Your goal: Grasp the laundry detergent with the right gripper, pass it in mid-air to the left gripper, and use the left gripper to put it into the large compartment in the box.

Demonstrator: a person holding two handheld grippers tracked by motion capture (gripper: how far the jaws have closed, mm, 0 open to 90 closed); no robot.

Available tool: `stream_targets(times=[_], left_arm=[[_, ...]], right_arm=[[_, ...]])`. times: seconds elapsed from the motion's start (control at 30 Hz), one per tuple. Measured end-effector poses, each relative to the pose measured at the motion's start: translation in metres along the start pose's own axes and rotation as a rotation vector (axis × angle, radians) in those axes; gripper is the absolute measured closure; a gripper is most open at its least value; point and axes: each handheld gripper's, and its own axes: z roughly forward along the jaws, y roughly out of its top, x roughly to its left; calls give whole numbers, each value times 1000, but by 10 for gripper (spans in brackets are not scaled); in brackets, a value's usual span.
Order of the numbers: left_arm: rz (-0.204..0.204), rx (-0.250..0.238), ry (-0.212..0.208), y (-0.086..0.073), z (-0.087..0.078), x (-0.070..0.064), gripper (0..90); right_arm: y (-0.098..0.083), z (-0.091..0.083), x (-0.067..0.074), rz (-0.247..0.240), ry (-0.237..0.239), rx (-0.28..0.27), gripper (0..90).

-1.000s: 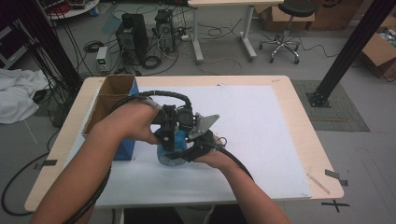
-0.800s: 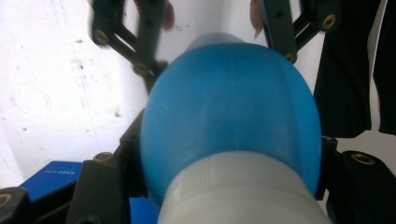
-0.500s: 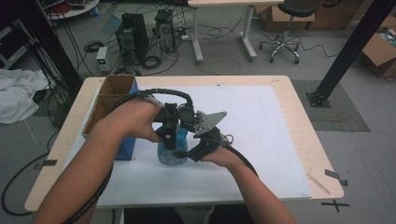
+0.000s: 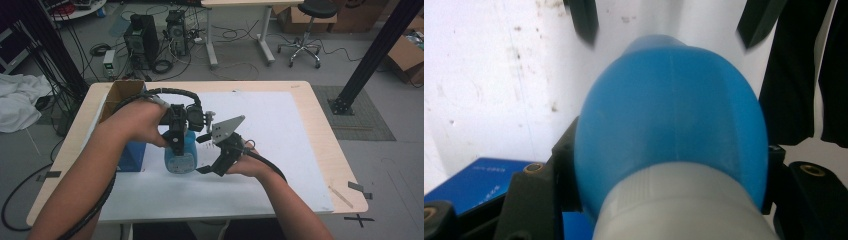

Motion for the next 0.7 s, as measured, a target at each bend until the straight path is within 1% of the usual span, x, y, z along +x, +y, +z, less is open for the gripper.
stream_targets(times=[0.1, 0.3, 0.37, 0.4, 0.47, 0.57, 0.6, 0.63, 0.7], left_arm=[[-17, 6, -3, -5, -5, 2, 383], [-68, 7, -3, -17, -19, 9, 383], [-86, 7, -5, -21, -25, 11, 383], [-94, 12, -8, -22, -27, 13, 383], [-115, 17, -13, -25, -33, 15, 383], [-159, 23, -17, -30, -41, 18, 383], [-178, 29, -19, -33, -46, 19, 383], [-193, 34, -22, -34, -49, 20, 383], [-230, 35, -25, -38, -56, 21, 382]], right_arm=[[3, -10, -1, 4, -1, 61, 1], [11, -31, -4, 0, -7, 174, 0], [14, -37, -4, 0, -5, 211, 0], [15, -39, -4, 1, -2, 219, 0], [17, -44, -5, -1, 5, 262, 0], [17, -52, -6, 1, 11, 336, 0], [17, -53, -6, 0, 11, 354, 0], [16, -56, -7, 3, 13, 384, 0], [16, -60, -7, 3, 18, 421, 0]])
